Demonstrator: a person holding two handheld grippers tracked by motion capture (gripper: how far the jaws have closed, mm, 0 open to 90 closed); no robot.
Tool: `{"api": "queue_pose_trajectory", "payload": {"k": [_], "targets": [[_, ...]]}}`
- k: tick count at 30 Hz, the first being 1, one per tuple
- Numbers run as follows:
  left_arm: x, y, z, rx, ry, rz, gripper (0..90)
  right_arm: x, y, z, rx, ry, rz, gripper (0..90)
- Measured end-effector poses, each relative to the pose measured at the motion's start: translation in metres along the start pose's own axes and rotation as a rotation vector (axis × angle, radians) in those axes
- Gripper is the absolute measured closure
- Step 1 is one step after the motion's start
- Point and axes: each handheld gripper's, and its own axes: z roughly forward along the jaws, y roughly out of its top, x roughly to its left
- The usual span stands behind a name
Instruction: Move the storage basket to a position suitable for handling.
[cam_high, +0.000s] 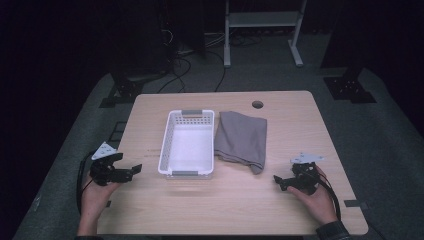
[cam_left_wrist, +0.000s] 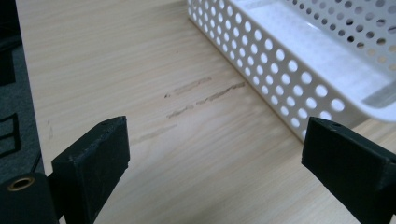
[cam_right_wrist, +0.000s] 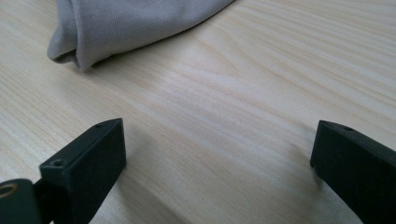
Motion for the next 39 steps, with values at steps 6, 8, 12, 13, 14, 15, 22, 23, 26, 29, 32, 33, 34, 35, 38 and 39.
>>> {"api": "queue_pose_trajectory", "payload": {"k": [6,8,12,13,14,15,22,23,26,29,32,33,34,35,38,39], "targets": [[-0.003,0.019,0.003,-0.021,-0.038,0.022,15.3,0.0,0.0,0.0,0.0,-0.002,0.003,2.6],[-0.003,0.023,0.004,-0.021,-0.039,0.025,18.1,0.0,0.0,0.0,-0.001,-0.003,0.003,2.6],[-0.003,0.037,0.009,-0.029,-0.059,0.03,23.9,0.0,0.0,0.0,0.0,-0.004,0.003,2.6],[-0.002,0.043,0.013,-0.026,-0.063,0.034,24.2,0.0,0.0,0.0,0.0,-0.004,0.003,2.6],[-0.002,0.043,0.013,-0.026,-0.063,0.034,25.0,0.0,0.0,0.0,0.0,-0.004,0.003,2.6],[-0.002,0.046,0.015,-0.022,-0.064,0.038,25.0,0.0,0.0,0.0,0.0,-0.004,0.003,2.6],[-0.004,0.066,0.031,-0.01,-0.078,0.069,30.1,0.0,0.0,0.0,-0.001,-0.005,0.004,2.6],[-0.005,0.069,0.034,-0.015,-0.079,0.07,30.1,0.0,0.0,0.0,-0.001,-0.005,0.004,2.6],[-0.005,0.079,0.042,-0.004,-0.082,0.079,32.1,0.0,0.0,0.0,-0.001,-0.005,0.005,2.6],[-0.007,0.088,0.052,0.007,-0.087,0.092,33.8,0.0,0.0,0.0,0.0,-0.006,0.006,2.6],[-0.012,0.092,0.058,0.002,-0.102,0.102,36.2,0.0,0.0,0.0,0.0,-0.006,0.006,2.6],[-0.012,0.092,0.058,0.002,-0.102,0.102,38.2,0.0,0.0,0.0,0.0,-0.006,0.006,2.6],[-0.013,0.092,0.06,0.007,-0.109,0.108,39.7,0.0,0.0,0.0,0.0,-0.006,0.006,2.6],[-0.015,0.092,0.062,0.013,-0.114,0.102,39.7,0.0,0.0,0.0,0.0,-0.006,0.006,2.6],[-0.022,0.092,0.064,0.031,-0.139,0.098,42.0,0.0,0.0,0.0,0.001,-0.006,0.005,2.6],[-0.027,0.091,0.064,0.024,-0.146,0.108,42.0,0.0,0.0,0.0,0.001,-0.006,0.005,2.6]]}}
